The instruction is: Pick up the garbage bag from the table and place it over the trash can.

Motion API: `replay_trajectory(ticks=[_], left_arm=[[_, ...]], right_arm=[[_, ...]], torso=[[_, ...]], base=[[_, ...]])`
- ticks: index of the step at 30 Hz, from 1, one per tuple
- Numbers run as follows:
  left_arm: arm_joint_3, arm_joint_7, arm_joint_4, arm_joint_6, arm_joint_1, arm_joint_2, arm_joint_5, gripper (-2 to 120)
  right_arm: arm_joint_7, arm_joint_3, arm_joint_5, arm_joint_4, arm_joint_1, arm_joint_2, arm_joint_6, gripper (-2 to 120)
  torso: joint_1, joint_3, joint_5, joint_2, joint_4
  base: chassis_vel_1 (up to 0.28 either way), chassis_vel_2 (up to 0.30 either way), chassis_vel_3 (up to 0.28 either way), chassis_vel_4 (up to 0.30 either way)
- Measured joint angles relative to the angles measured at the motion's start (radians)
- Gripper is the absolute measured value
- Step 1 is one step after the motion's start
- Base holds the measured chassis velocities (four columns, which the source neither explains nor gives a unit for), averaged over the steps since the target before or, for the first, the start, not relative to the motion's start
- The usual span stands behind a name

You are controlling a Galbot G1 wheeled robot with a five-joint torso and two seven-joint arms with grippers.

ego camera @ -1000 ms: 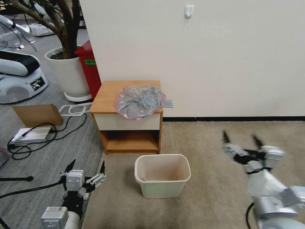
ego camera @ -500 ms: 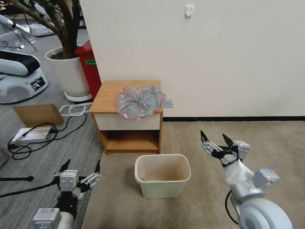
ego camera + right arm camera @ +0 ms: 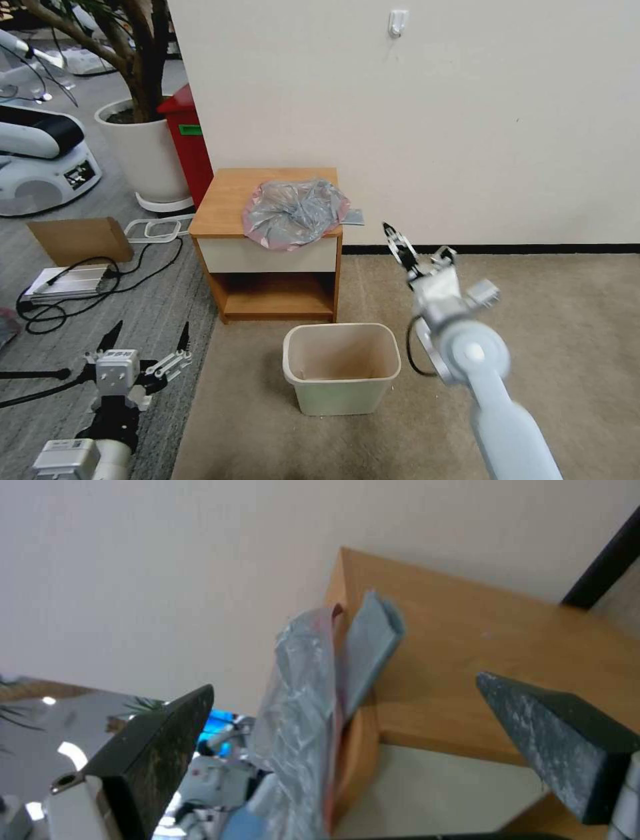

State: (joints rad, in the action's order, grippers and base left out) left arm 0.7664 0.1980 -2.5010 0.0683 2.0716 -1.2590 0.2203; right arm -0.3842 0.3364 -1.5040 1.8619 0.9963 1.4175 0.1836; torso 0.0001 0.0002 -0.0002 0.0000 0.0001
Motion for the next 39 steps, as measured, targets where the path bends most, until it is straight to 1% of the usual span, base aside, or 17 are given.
replay_trajectory(ticks=[4, 5, 9, 10, 15, 18, 22, 23, 24, 27, 28, 30, 33, 34, 37, 38, 39], left_arm=[[0.046, -0.010, 0.000, -0.034, 0.006, 0.009, 0.049, 100], [0.046, -0.010, 0.000, -0.034, 0.006, 0.009, 0.049, 100], [0.051, -0.012, 0.000, -0.037, 0.006, 0.011, 0.055, 100], [0.051, -0.012, 0.000, -0.037, 0.006, 0.011, 0.055, 100], [0.061, -0.025, 0.001, -0.037, 0.003, 0.019, 0.065, 100], [0.061, -0.026, 0.001, -0.036, 0.003, 0.019, 0.065, 100], [0.061, -0.026, 0.001, -0.036, 0.003, 0.017, 0.066, 100], [0.061, -0.026, 0.001, -0.036, 0.003, 0.017, 0.066, 100], [0.061, -0.026, 0.001, -0.036, 0.003, 0.016, 0.066, 100], [0.057, -0.027, 0.001, -0.033, 0.003, 0.008, 0.066, 100], [0.057, -0.027, 0.001, -0.033, 0.003, 0.008, 0.066, 100], [0.057, -0.027, 0.001, -0.033, 0.003, 0.007, 0.066, 100], [0.054, -0.030, 0.001, -0.032, 0.004, 0.005, 0.066, 100], [0.054, -0.030, 0.001, -0.032, 0.004, 0.005, 0.066, 100], [0.050, -0.033, 0.001, -0.031, 0.004, 0.004, 0.065, 100], [0.044, -0.035, 0.001, -0.028, 0.003, 0.002, 0.064, 100], [0.044, -0.035, 0.001, -0.028, 0.003, 0.002, 0.064, 100]], right_arm=[[0.028, -0.005, -0.043, -0.128, -0.090, 0.038, 0.001, 100], [0.028, -0.005, -0.043, -0.128, -0.090, 0.038, 0.001, 100], [0.057, -0.004, -0.016, -0.257, -0.148, 0.073, 0.003, 100], [0.057, -0.004, -0.016, -0.257, -0.148, 0.073, 0.003, 100], [0.099, 0.000, 0.022, -0.355, -0.190, 0.101, 0.005, 100], [0.113, 0.000, 0.039, -0.375, -0.200, 0.114, 0.005, 96], [0.138, -0.001, 0.061, -0.381, -0.208, 0.127, 0.005, 78], [0.138, -0.001, 0.061, -0.381, -0.208, 0.127, 0.005, 78], [0.140, -0.001, 0.064, -0.381, -0.209, 0.128, 0.005, 75], [0.143, -0.002, 0.071, -0.381, -0.211, 0.133, 0.005, 60], [0.143, -0.002, 0.071, -0.381, -0.211, 0.133, 0.005, 60], [0.144, -0.001, 0.073, -0.378, -0.211, 0.135, 0.005, 53], [0.149, 0.010, 0.072, -0.360, -0.208, 0.135, 0.007, 39], [0.149, 0.010, 0.072, -0.360, -0.208, 0.135, 0.007, 39], [0.153, 0.016, 0.069, -0.342, -0.199, 0.127, 0.009, 28], [0.159, 0.016, 0.067, -0.332, -0.192, 0.118, 0.011, 22], [0.159, 0.016, 0.067, -0.332, -0.192, 0.118, 0.011, 22]], torso=[[0.000, 0.000, 0.0001, 0.000, -0.0001], [0.000, 0.000, 0.0001, 0.000, -0.0001], [0.000, 0.000, 0.0001, 0.000, 0.0000], [0.000, 0.000, 0.0001, 0.000, 0.0000], [0.000, 0.000, 0.0001, 0.000, -0.0002], [0.000, 0.000, 0.0001, 0.000, -0.0001], [0.000, 0.000, 0.0002, 0.000, -0.0002], [0.000, 0.000, 0.0002, 0.000, -0.0002], [0.000, 0.000, 0.0001, 0.000, -0.0001], [0.000, 0.000, 0.0002, 0.000, -0.0001], [0.000, 0.000, 0.0002, 0.000, -0.0001], [0.000, 0.000, 0.0002, 0.000, -0.0002], [0.000, 0.000, 0.0002, 0.000, -0.0001], [0.000, 0.000, 0.0002, 0.000, -0.0001], [0.000, 0.000, 0.0002, 0.000, -0.0001], [0.000, 0.000, 0.0002, 0.000, -0.0002], [0.000, 0.000, 0.0002, 0.000, -0.0002]], base=[[0.000, 0.000, 0.000, 0.000], [0.000, 0.000, 0.000, 0.000], [0.000, 0.000, 0.000, 0.000], [0.000, 0.000, 0.000, 0.000], [0.000, 0.000, 0.000, 0.000], [0.000, 0.000, 0.000, 0.000], [0.000, 0.000, 0.000, 0.000], [0.000, 0.000, 0.000, 0.000], [0.000, 0.000, 0.000, 0.000], [0.000, 0.000, 0.000, 0.000], [0.000, 0.000, 0.000, 0.000], [0.000, 0.000, 0.000, 0.000], [0.000, 0.000, 0.000, 0.000], [0.000, 0.000, 0.000, 0.000], [0.000, 0.000, 0.000, 0.000], [0.000, 0.000, 0.000, 0.000], [0.000, 0.000, 0.000, 0.000]])
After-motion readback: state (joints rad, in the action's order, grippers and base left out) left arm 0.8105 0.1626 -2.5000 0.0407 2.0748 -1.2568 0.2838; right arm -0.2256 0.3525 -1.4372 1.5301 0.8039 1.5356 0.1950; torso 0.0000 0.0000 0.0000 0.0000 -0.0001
